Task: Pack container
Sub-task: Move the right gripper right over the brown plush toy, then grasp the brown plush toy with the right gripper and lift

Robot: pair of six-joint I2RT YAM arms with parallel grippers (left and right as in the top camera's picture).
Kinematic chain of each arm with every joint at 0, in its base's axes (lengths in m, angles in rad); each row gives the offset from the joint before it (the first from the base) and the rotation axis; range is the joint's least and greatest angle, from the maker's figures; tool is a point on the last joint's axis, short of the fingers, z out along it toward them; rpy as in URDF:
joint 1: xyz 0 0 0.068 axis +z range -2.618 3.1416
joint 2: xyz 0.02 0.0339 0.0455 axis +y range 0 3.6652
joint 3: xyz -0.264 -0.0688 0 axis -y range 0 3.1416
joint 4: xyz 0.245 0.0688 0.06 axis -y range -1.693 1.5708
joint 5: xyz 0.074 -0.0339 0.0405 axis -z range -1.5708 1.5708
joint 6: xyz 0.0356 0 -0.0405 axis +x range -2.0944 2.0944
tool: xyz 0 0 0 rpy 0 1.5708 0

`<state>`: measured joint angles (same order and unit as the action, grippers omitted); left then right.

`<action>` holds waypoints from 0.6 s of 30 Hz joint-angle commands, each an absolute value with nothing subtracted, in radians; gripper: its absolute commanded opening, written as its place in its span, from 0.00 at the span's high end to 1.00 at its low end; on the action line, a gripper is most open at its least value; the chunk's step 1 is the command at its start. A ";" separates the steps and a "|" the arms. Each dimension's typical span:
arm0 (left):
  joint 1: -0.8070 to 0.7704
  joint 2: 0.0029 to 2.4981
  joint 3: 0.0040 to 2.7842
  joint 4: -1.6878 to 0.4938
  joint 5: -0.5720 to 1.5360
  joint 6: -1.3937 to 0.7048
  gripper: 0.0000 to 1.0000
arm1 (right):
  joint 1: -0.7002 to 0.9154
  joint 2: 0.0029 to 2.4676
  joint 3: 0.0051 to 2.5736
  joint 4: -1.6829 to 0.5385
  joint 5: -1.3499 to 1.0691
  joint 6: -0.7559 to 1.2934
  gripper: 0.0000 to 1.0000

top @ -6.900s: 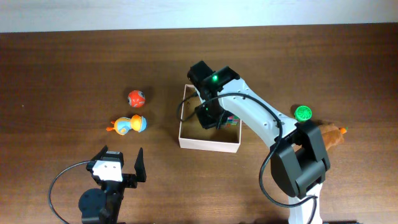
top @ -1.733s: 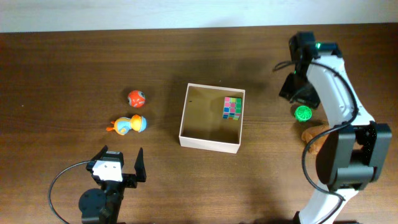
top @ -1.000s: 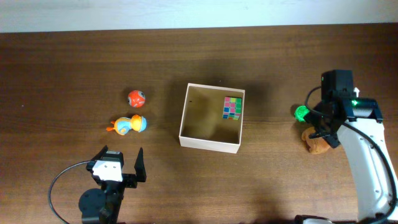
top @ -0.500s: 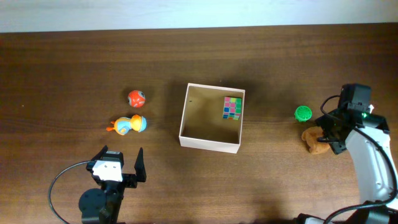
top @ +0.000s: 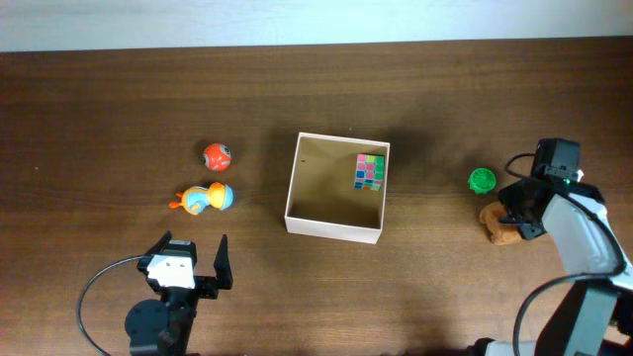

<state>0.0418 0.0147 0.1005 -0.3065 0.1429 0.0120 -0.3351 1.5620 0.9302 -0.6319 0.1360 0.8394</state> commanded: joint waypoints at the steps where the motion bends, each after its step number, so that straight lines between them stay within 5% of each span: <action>1: 0.049 0.005 0.096 -0.307 0.154 0.031 0.01 | -0.343 1.607 0.920 -0.628 0.109 0.842 0.59; 10: 0.049 0.005 0.096 -0.307 0.154 0.031 0.01 | -0.341 1.606 0.920 -0.617 0.096 0.789 0.85; 18: 0.049 0.005 0.096 -0.307 0.154 0.031 0.01 | -0.342 1.600 0.923 -0.616 0.069 0.733 0.89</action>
